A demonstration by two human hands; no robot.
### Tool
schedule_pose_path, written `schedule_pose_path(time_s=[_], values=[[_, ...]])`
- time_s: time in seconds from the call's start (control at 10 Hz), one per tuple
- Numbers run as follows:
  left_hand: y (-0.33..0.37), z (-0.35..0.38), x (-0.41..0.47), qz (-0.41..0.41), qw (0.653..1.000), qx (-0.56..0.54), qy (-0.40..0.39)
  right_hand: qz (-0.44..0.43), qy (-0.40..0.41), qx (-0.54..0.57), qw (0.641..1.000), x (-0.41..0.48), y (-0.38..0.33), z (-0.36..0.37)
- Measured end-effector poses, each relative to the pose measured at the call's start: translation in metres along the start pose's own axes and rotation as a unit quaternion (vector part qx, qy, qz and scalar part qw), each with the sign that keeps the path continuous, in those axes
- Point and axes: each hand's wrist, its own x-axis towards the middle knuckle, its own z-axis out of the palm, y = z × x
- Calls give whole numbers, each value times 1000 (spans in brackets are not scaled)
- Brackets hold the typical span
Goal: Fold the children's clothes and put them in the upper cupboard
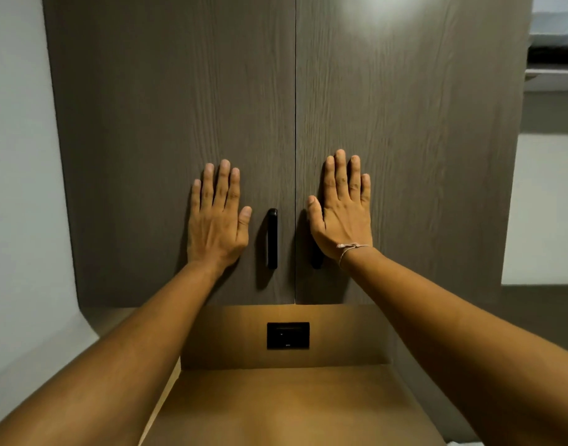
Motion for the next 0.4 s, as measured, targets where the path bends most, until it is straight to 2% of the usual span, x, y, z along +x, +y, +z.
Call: schedule_pose_path(time_s=[0.2, 0.3, 0.4], values=[[2, -3, -1, -1, 1000, 7, -7, -2, -11, 0, 1000, 1, 1, -2], [5, -13, -2, -12, 999, 5, -29, -4, -48, -10, 999, 2, -1, -12], [10, -24, 3, -18, 999, -5, -47, -1, -98, 66, 993, 1, 0, -34]])
